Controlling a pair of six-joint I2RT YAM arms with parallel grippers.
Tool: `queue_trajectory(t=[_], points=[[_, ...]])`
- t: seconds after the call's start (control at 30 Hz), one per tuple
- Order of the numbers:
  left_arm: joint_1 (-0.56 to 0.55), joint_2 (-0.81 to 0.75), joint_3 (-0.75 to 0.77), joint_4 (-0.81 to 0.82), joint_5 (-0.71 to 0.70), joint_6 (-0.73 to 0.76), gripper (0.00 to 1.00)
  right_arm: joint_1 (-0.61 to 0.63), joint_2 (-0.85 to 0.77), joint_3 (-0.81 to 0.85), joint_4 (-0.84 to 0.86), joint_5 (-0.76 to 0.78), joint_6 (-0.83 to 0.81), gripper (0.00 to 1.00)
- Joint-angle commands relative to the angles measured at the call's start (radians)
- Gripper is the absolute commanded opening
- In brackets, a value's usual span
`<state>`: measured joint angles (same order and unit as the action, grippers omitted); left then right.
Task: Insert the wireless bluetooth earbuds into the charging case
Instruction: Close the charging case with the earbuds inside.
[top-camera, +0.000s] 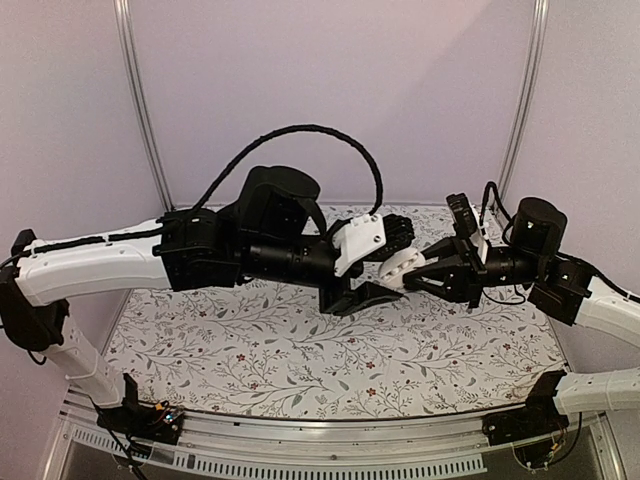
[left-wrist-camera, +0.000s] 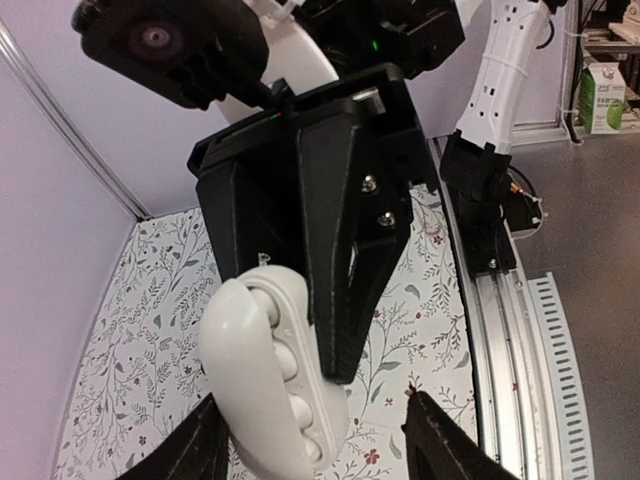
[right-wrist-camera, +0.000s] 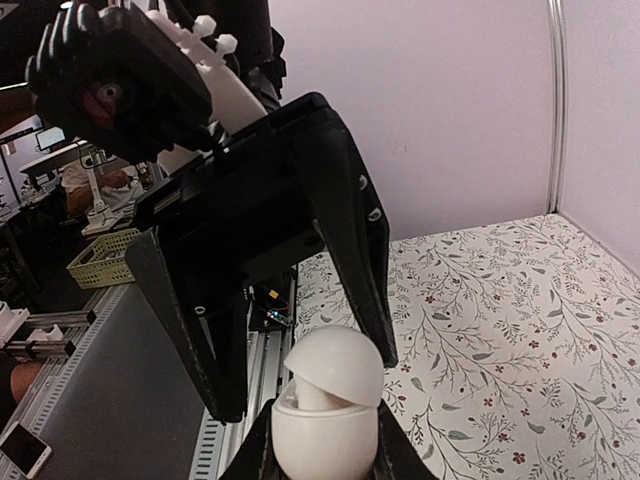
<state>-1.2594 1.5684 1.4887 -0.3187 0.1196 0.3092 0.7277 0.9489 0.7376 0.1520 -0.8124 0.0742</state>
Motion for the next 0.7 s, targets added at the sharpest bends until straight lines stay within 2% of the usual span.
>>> queue_trajectory(t=[0.0,0.27,0.47,0.5,0.6,0.67], points=[[-0.073,0.044,0.045,-0.028,-0.042,0.063,0.58,0.000,0.005,0.013,0.033,0.052,0.039,0.00],[-0.114,0.090,0.071,-0.011,-0.256,0.101,0.49,-0.001,0.008,0.015,0.044,0.078,0.103,0.00],[-0.117,0.091,0.061,-0.005,-0.276,0.120,0.34,-0.001,0.006,0.007,0.049,0.087,0.130,0.00],[-0.119,0.091,0.059,-0.006,-0.282,0.122,0.34,-0.002,0.005,0.005,0.048,0.089,0.130,0.00],[-0.117,0.069,0.050,0.001,-0.302,0.119,0.45,-0.001,0.005,0.003,0.042,0.093,0.122,0.00],[-0.116,0.048,0.032,0.016,-0.303,0.123,0.46,-0.001,0.004,0.002,0.039,0.096,0.117,0.00]])
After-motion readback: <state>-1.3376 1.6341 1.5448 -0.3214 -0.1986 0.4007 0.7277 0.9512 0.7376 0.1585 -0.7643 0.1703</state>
